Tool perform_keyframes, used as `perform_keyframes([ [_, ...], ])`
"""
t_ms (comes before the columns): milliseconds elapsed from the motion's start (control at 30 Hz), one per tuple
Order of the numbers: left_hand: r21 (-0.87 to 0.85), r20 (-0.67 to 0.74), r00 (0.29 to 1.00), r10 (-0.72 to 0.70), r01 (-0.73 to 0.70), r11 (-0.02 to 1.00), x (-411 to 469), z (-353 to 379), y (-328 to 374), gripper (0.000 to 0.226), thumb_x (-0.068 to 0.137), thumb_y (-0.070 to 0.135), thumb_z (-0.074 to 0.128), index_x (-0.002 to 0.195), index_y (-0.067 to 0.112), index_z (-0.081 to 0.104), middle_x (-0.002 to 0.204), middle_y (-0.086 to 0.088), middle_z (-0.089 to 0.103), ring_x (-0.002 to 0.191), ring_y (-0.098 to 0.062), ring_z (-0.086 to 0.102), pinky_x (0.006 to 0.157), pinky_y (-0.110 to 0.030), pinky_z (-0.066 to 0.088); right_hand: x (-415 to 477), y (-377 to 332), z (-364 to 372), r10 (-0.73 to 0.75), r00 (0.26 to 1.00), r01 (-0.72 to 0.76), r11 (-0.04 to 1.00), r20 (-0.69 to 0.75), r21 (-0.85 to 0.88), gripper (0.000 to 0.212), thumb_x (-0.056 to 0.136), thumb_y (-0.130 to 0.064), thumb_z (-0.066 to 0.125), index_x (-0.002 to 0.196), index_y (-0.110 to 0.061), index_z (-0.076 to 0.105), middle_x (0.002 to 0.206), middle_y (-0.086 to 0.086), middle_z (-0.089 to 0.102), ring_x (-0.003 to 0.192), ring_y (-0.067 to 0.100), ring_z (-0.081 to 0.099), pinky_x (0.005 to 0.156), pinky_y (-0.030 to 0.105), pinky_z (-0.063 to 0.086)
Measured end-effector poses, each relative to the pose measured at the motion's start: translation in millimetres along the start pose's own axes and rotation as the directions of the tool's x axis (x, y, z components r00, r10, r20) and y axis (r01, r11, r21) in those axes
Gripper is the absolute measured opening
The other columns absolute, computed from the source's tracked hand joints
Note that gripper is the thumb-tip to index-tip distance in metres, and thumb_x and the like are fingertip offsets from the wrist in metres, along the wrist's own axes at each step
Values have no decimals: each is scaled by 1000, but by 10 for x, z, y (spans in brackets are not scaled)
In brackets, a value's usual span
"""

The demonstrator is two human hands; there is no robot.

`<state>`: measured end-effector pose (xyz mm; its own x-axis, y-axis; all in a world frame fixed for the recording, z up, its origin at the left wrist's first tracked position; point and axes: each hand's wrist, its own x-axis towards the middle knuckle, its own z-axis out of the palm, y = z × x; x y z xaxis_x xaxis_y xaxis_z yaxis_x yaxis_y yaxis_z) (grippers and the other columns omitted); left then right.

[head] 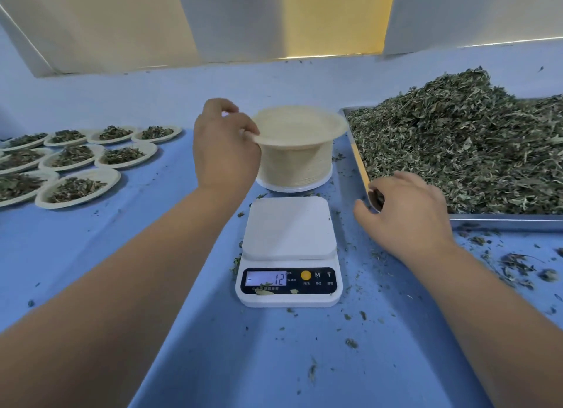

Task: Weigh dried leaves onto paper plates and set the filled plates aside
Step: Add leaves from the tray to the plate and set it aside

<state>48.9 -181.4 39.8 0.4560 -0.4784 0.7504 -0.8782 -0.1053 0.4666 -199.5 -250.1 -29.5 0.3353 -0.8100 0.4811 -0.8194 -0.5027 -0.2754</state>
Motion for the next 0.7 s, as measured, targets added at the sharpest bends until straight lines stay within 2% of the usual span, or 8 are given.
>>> perform_keyframes([
  [100, -159, 3, 998, -70, 70, 985, -219, -67, -122, 33, 91, -7, 57, 86, 20, 75, 112, 4, 51, 100, -8, 55, 81, -20, 46, -7, -35, 13, -22, 998, 28, 993, -60, 111, 41, 88, -43, 61, 121, -20, 63, 109, -3, 69, 126, 22, 52, 106, 48, 38],
  [200, -245, 26, 999, -19, 25, 969, -491, -163, -178, 30, 81, -17, 60, 88, 8, 76, 101, 4, 52, 81, -2, 51, 73, -7, 39, -38, -97, 10, -42, 992, 81, 941, -123, 327, 57, 89, -30, 67, 139, -28, 41, 122, -1, 66, 106, 26, 62, 94, 48, 49],
  [267, -272, 47, 999, -4, 17, 962, -656, -203, -224, 28, 76, -20, 61, 86, 2, 75, 98, 0, 54, 83, -7, 49, 70, -9, 36, -69, -130, 0, -58, 985, 123, 897, -164, 424, 67, 90, -26, 69, 145, -35, 32, 132, -7, 62, 114, 17, 61, 93, 40, 50],
  [333, -277, 97, 995, -4, 31, 960, -766, -231, -285, 29, 76, -22, 63, 83, 3, 74, 100, -3, 56, 88, -12, 51, 70, -14, 36, -112, -175, 8, -90, 982, 158, 875, -166, 458, 62, 90, -25, 69, 144, -37, 39, 129, -13, 63, 116, 7, 60, 92, 33, 49],
  [433, -244, 110, 993, 31, -3, 970, -842, -237, -392, 35, 72, -22, 68, 90, 6, 78, 101, -4, 59, 89, -20, 56, 71, -15, 40, -175, -251, 64, -161, 970, 228, 863, -183, 450, 35, 92, -19, 68, 127, -23, 68, 112, -5, 73, 103, 9, 67, 94, 27, 51],
  [500, -245, 127, 992, 15, 17, 969, -864, -234, -443, 36, 72, -20, 71, 96, 6, 79, 102, -1, 59, 88, -16, 57, 73, -5, 39, -199, -295, 95, -184, 959, 263, 866, -218, 426, 26, 92, -15, 68, 117, -17, 75, 105, -4, 76, 86, -2, 65, 83, 18, 51],
  [567, -242, 165, 986, 23, 17, 970, -880, -213, -484, 37, 75, -17, 70, 102, 7, 79, 105, 2, 59, 91, -13, 58, 79, -5, 42, -199, -324, 102, -172, 969, 233, 871, -176, 433, 25, 94, -17, 65, 116, -20, 75, 103, -8, 75, 70, -10, 58, 72, 13, 45],
  [700, -193, 267, 964, 14, 39, 980, -873, -203, -569, 42, 86, 10, 54, 123, 9, 73, 123, -3, 62, 102, -17, 62, 96, -30, 51, -207, -326, 126, -188, 972, 231, 868, -140, 440, 26, 97, -20, 61, 119, -23, 74, 104, -10, 74, 68, -21, 51, 69, 4, 34],
])
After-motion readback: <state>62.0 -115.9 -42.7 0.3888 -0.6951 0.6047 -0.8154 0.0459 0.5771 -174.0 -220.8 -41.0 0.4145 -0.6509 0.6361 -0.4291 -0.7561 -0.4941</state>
